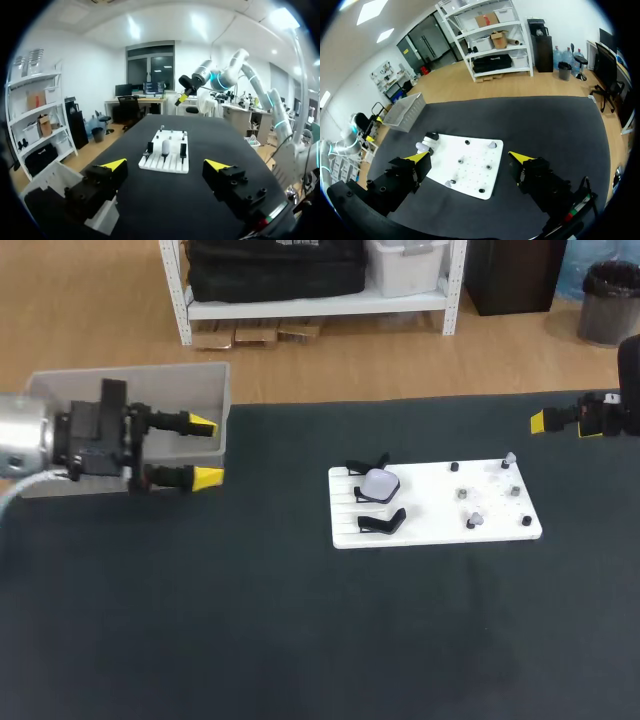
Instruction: Pick up each earbud case from the left stands, insert the matching earbuds, close the lid, and place the case in the box.
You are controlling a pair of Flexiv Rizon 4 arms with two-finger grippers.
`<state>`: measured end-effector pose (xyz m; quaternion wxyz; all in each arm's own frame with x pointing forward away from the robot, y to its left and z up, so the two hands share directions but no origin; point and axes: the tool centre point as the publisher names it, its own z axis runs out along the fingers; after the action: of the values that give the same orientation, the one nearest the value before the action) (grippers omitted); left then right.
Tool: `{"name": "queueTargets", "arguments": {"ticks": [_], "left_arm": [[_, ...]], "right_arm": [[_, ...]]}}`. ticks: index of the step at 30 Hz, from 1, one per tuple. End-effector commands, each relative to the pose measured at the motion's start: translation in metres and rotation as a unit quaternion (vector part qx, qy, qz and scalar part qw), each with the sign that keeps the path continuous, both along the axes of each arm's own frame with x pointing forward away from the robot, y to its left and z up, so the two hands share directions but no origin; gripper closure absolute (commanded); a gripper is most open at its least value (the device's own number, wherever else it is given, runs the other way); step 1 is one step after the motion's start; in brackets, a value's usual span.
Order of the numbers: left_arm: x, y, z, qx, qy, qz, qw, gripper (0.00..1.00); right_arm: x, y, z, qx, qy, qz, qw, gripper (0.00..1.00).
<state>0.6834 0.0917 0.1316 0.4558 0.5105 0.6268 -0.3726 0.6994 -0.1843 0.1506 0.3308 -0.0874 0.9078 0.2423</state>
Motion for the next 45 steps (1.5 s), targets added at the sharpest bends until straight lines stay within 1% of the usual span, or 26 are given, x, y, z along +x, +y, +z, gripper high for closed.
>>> {"name": "queueTargets", "arguments": {"ticks": [1,2,3,4,5,6,7,8,9,10,27,28,29,31,34,35,37,39,40,45], "left_arm": [[0.009,-0.047,-0.019,-0.041,-0.017,0.017,0.999,0.00],[0.011,-0.053,-0.022,-0.036,-0.016,0.011,0.999,0.00],[0.012,-0.061,-0.026,-0.029,-0.008,0.005,1.000,0.00],[0.013,-0.067,-0.028,-0.034,-0.006,-0.002,0.999,0.00],[0.014,-0.073,-0.030,-0.024,-0.004,-0.006,1.000,0.00],[0.015,-0.078,-0.032,-0.031,0.000,-0.012,0.999,0.00],[0.015,-0.084,-0.034,-0.022,-0.001,-0.016,1.000,0.00],[0.016,-0.088,-0.037,-0.029,0.002,-0.019,0.999,0.00],[0.016,-0.094,-0.039,-0.030,0.006,-0.024,0.999,0.00],[0.015,-0.098,-0.040,-0.041,0.011,-0.031,0.999,0.00],[0.015,-0.098,-0.040,-0.041,0.011,-0.031,0.999,0.00],[0.015,-0.103,-0.040,-0.026,0.020,-0.027,0.999,0.00],[0.014,-0.108,-0.041,-0.011,0.013,-0.032,0.999,0.00],[0.014,-0.117,-0.042,0.013,0.023,-0.027,0.999,0.00],[0.014,-0.127,-0.046,0.038,0.027,-0.029,0.999,0.00],[0.015,-0.129,-0.048,0.037,0.027,-0.030,0.999,0.00],[0.016,-0.132,-0.051,0.056,0.031,-0.029,0.998,0.00],[0.017,-0.134,-0.052,0.057,0.034,-0.038,0.997,0.00],[0.018,-0.136,-0.053,0.066,0.034,-0.040,0.996,0.00],[0.019,-0.141,-0.052,0.077,0.031,-0.050,0.995,0.00]], "right_arm": [[0.001,-0.001,-0.001,0.001,0.000,0.002,1.000,0.00],[0.001,-0.001,-0.001,0.001,0.000,0.002,1.000,0.00],[0.001,-0.001,-0.001,0.001,0.000,0.002,1.000,0.00],[0.001,-0.001,-0.001,0.001,0.000,0.002,1.000,0.00],[0.001,-0.001,-0.001,0.001,0.000,0.002,1.000,0.00],[0.001,-0.001,-0.001,0.001,0.000,0.002,1.000,0.00],[0.001,-0.001,-0.001,0.001,0.000,0.002,1.000,0.00],[0.001,-0.001,-0.001,0.001,0.000,0.002,1.000,0.00],[0.001,-0.001,-0.001,0.001,0.000,0.002,1.000,0.00],[0.001,-0.001,-0.001,0.001,0.000,0.002,1.000,0.00],[0.001,-0.001,-0.001,0.001,0.000,0.002,1.000,0.00],[0.001,-0.001,-0.001,0.001,0.000,0.002,1.000,0.00],[0.001,-0.001,-0.001,0.001,0.000,0.002,1.000,0.00],[0.001,-0.001,-0.001,0.001,0.000,0.002,1.000,0.00],[0.001,-0.001,-0.001,0.001,0.000,0.002,1.000,0.00],[0.001,-0.001,-0.001,0.001,0.000,0.002,1.000,0.00],[0.001,-0.001,-0.001,0.001,0.000,0.002,1.000,0.00],[0.001,-0.001,-0.001,0.001,0.000,0.002,1.000,0.00],[0.001,-0.001,-0.001,0.001,0.000,0.002,1.000,0.00],[0.001,-0.001,-0.001,0.001,0.000,0.002,1.000,0.00]]}}
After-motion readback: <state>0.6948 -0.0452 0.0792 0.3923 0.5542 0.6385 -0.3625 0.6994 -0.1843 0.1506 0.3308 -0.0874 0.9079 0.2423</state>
